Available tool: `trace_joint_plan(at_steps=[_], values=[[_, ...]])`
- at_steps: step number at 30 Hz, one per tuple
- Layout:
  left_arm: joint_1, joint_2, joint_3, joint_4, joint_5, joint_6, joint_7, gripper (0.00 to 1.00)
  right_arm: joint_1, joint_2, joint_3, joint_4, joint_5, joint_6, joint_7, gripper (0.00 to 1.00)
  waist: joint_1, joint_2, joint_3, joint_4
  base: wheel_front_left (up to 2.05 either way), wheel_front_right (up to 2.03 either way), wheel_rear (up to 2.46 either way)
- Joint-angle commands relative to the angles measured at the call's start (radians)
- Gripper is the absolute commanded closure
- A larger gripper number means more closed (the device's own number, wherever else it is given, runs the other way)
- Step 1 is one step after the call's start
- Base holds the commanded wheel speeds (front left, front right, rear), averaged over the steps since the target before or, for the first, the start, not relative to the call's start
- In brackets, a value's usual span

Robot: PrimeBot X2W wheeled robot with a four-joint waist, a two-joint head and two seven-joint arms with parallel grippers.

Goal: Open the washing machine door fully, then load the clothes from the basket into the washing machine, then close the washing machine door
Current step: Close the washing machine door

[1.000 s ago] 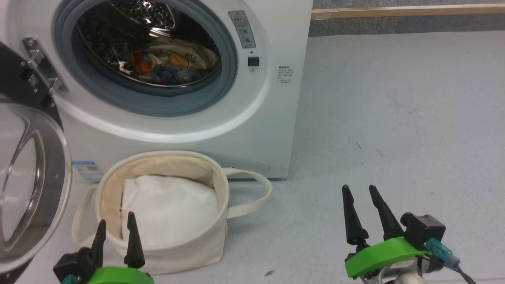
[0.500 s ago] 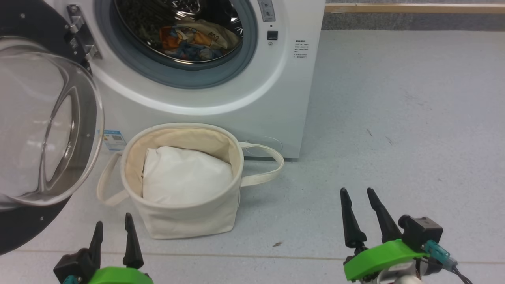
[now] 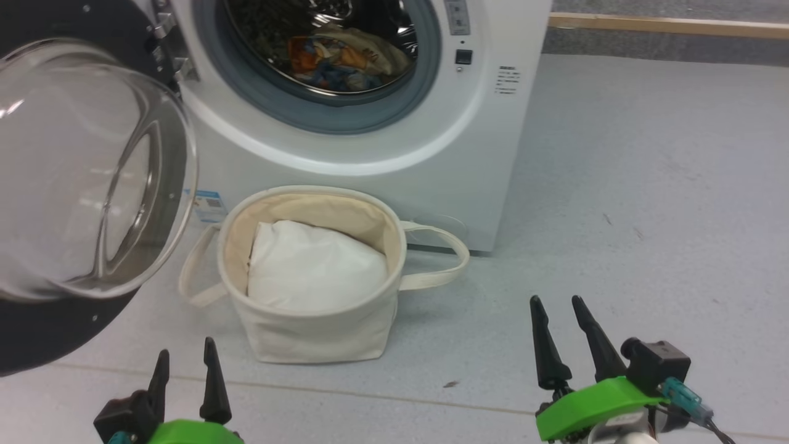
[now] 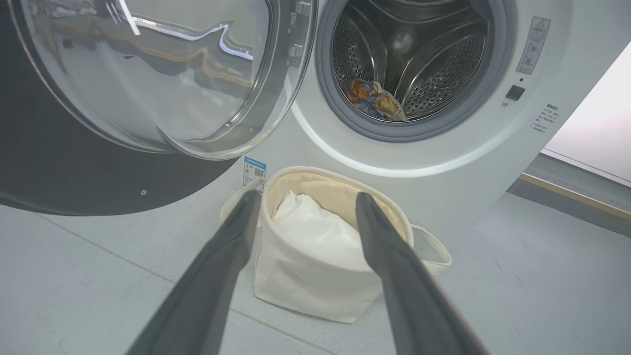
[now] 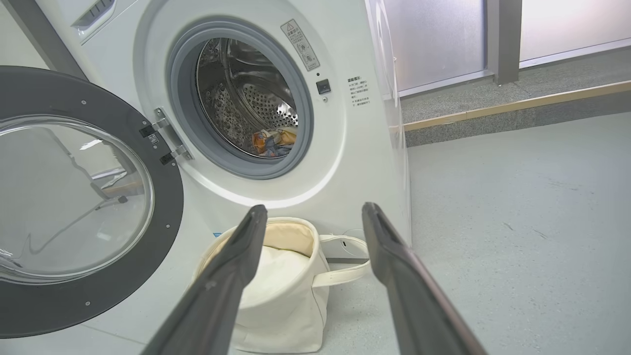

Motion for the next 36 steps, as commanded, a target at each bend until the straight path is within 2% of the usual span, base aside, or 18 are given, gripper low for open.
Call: trace_joint_plan(at_steps=[1, 9, 16, 21, 27, 36], values=[[-0.025, 0.01, 0.027, -0.032, 0.014, 0.003, -0.005, 0.0, -0.009, 0.0, 0.022, -0.035, 0.004, 0.0, -0.012, 0.0, 0.0, 0.0, 0.002, 0.017, 0.0, 0.0, 0.0], [-0.019, 0.01, 0.027, -0.035, 0.025, 0.0, -0.005, 0.0, -0.002, 0.0, 0.022, -0.036, 0.005, 0.0, -0.012, 0.0, 0.0, 0.0, 0.001, 0.131, 0.0, 0.0, 0.0], [-0.009, 0.01, 0.033, -0.032, 0.026, -0.005, -0.005, 0.0, 0.006, 0.0, 0.034, -0.039, 0.013, 0.0, -0.012, 0.0, 0.0, 0.0, -0.008, 0.281, 0.0, 0.0, 0.0], [-0.001, 0.01, 0.041, -0.039, 0.035, -0.004, -0.005, 0.0, 0.004, 0.0, 0.041, -0.046, 0.013, 0.0, -0.012, 0.0, 0.0, 0.0, -0.007, 0.361, 0.0, 0.0, 0.0], [0.002, 0.01, 0.045, -0.035, 0.037, -0.013, -0.005, 0.0, 0.004, 0.0, 0.048, -0.048, 0.018, 0.0, -0.012, 0.0, 0.0, 0.0, -0.013, 0.421, 0.0, 0.0, 0.0], [0.004, 0.01, 0.059, -0.035, 0.051, -0.018, -0.005, 0.0, 0.007, 0.0, 0.065, -0.039, 0.034, 0.0, -0.012, 0.0, 0.0, 0.0, -0.029, 0.46, 0.0, 0.0, 0.0]])
